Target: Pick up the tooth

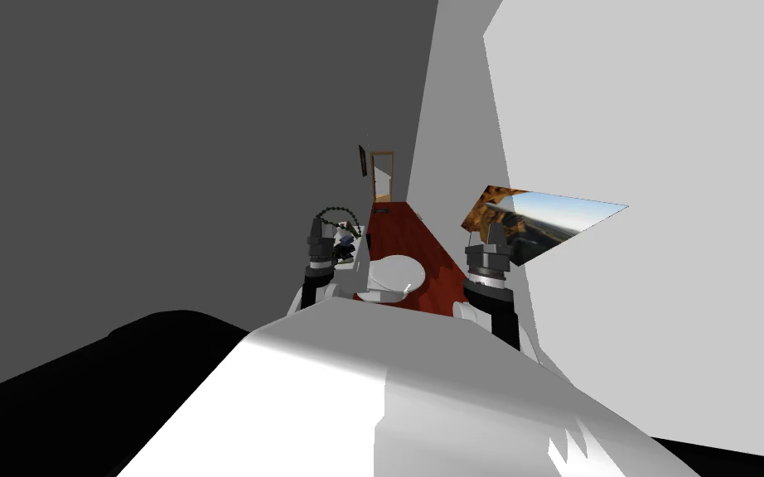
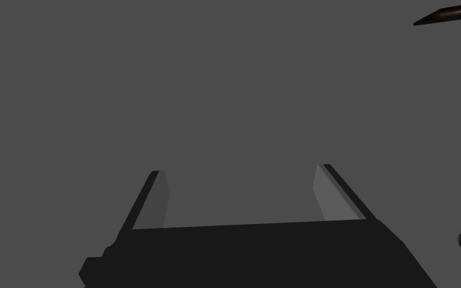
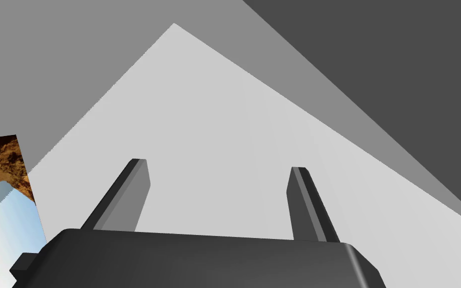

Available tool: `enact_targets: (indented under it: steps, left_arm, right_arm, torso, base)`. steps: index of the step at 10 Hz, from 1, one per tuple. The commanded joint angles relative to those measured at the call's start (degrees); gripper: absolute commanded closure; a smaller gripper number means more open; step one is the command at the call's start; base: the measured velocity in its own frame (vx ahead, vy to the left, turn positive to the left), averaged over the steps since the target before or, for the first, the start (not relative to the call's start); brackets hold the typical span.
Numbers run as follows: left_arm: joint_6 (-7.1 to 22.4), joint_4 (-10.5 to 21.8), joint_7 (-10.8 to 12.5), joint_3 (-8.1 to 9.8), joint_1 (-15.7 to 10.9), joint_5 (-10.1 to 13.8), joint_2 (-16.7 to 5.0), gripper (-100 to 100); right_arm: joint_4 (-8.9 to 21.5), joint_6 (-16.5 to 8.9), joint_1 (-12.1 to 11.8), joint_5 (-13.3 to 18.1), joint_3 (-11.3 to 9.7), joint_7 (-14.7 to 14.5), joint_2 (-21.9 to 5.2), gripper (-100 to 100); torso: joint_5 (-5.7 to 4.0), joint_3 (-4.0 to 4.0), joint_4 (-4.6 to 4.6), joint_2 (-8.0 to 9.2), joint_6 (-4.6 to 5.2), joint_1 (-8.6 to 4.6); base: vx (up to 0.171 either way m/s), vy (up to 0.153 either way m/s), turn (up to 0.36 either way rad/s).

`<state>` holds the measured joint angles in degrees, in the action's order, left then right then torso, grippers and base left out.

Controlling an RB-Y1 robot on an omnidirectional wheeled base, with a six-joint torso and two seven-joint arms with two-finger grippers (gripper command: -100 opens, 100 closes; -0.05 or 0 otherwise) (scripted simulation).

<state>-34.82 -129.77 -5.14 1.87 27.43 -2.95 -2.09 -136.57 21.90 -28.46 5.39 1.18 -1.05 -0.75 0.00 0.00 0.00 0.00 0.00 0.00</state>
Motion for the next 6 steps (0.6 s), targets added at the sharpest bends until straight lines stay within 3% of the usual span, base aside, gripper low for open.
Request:
enact_targets:
  steps: [1,4,5,6]
  left_arm:
    - [2.9,0.6,0.6,0.07,-1.4,1.1,-2.1,-100]
    - [7.2,1.5,1.5,0.19,-3.4,2.8,-3.8,-100]
    - [7.3,1.5,1.5,0.19,-3.4,2.8,-3.8,-100]
    - [9.6,2.0,2.0,0.27,-4.7,3.8,-4.6,-100]
  right_arm:
    - [0.0,0.0,0.0,0.0,0.0,0.0,0.0,0]
    - [0.0,0.0,0.0,0.0,0.0,0.0,0.0,0]
    - [0.0,0.0,0.0,0.0,0.0,0.0,0.0,0]
    - [0.0,0.0,0.0,0.0,0.0,0.0,0.0,0]
  torso:
    - [0.00,0.00,0.00,0.00,0.00,0.00]
    - [0.01,0.08,0.03,0.14,0.00,0.04]
    - [0.01,0.08,0.03,0.14,0.00,0.04]
    - [0.01,0.07,0.03,0.11,0.00,0.02]
  base:
    - [-0.027,0.003,-0.012]
    - [-0.043,0.008,-0.013]
    - [-0.029,0.003,-0.008]
    - [-0.035,-0.001,-0.012]
